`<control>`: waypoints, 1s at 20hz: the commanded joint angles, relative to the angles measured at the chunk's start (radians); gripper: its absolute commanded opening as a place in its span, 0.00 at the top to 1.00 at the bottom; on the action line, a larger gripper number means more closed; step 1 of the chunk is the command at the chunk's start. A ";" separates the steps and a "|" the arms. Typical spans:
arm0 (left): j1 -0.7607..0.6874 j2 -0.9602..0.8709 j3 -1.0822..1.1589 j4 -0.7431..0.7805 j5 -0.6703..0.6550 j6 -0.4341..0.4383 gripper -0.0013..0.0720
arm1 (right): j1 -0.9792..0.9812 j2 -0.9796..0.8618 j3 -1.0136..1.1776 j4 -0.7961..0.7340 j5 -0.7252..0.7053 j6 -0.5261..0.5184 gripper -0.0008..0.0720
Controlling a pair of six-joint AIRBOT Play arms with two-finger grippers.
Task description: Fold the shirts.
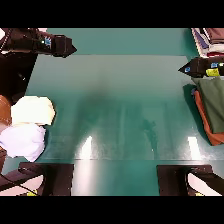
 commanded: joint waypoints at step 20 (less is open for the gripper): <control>0.096 0.009 -0.014 0.269 -0.248 -0.018 0.94 | 0.000 0.000 0.001 0.000 0.006 0.000 0.97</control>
